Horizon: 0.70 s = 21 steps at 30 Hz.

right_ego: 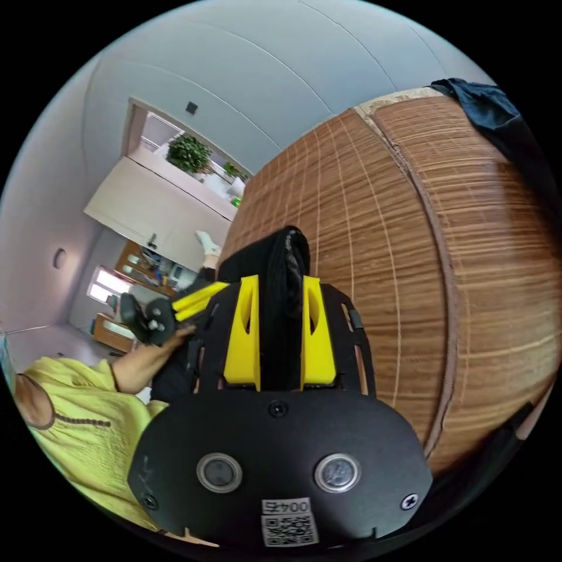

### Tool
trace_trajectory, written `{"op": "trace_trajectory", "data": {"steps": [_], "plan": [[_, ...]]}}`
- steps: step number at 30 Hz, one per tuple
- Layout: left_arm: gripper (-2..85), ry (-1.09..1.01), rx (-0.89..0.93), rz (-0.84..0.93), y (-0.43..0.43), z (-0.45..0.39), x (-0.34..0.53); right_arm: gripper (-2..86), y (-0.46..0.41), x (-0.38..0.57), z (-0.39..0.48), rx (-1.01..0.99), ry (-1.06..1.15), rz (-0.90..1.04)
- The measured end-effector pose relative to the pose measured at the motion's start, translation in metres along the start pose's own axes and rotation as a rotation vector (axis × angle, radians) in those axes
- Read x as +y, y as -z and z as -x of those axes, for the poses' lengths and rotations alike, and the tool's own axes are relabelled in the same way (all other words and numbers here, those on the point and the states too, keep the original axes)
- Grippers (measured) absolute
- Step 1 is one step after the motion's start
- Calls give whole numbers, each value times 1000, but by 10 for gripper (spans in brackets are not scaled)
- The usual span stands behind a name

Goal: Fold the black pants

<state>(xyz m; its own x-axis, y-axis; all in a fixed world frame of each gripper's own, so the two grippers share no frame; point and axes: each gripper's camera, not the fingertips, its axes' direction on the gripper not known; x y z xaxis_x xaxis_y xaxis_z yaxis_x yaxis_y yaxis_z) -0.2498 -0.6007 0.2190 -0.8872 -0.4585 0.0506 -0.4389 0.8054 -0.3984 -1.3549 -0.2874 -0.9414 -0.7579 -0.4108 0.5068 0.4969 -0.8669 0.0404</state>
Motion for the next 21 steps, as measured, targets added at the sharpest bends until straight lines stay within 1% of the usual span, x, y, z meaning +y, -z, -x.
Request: {"op": "trace_trajectory", "data": {"steps": [2, 5, 9, 11, 14, 16, 18, 20, 21], "plan": [[4, 8, -11, 15, -15, -9, 4, 100, -7, -10, -19, -41, -15, -12], [2, 5, -47, -41, -17, -17, 22, 81, -16, -24, -51, -60, -36, -16], [1, 71, 9, -67, -17, -9, 38, 79, -39, -21, -65, 117, 104, 66], [1, 83, 18, -68, -18, -7, 41, 79, -54, -15, -67, 124, 146, 89], [1, 79, 6, -67, -18, -8, 46, 78, -73, -11, -58, 129, 239, 72], [1, 79, 5, -67, -18, -7, 49, 73, -87, -7, -46, 231, 335, 77], [1, 81, 8, -69, -18, -5, 52, 61, -99, -5, -42, 312, 377, 100], [1, 84, 15, -70, -18, -2, 56, 41, -108, -3, -41, 310, 420, 109], [1, 89, 21, -71, -18, 1, 58, 35, -110, -1, -39, 298, 443, 79]]}}
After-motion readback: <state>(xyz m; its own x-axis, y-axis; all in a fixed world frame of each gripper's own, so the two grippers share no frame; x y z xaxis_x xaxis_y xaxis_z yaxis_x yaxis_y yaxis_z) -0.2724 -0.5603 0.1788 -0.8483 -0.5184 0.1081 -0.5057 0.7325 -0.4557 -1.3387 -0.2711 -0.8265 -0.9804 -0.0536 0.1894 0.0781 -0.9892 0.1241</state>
